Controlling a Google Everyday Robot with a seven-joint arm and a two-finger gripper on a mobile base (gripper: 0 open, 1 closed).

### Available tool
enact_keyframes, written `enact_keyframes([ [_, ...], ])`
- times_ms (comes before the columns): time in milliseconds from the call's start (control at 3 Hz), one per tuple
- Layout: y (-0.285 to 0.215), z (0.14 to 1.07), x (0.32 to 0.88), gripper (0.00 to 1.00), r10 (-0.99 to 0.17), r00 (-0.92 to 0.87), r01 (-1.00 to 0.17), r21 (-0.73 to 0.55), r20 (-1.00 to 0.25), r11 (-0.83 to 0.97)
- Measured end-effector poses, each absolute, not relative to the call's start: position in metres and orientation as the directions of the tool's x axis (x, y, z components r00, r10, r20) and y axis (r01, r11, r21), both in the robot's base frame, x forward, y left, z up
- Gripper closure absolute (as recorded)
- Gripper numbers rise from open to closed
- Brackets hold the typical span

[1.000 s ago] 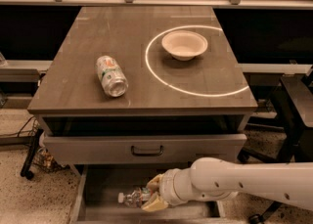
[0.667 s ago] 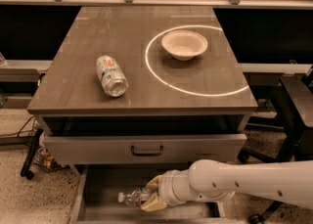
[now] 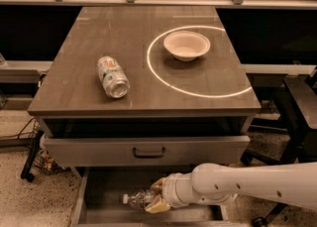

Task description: Place water bottle into middle drawer

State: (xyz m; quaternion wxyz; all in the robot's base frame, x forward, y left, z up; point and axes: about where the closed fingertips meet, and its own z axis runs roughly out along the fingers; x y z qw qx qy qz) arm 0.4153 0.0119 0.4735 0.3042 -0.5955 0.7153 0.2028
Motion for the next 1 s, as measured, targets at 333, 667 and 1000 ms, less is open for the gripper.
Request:
enact_keyframes([
  [333,0.0109,0.4685,0.419,0.28,-0.727,-0.108,-0.974,-0.074,-0.678,0.214],
  [667,0.0112,0.467,0.4214,0.02,-0.726,-0.113,-0.973,-0.074,-0.679,0.221],
  [1000,0.0114,0.4668,0.4215,0.06,-0.725,-0.114,-0.972,-0.073,-0.679,0.222],
])
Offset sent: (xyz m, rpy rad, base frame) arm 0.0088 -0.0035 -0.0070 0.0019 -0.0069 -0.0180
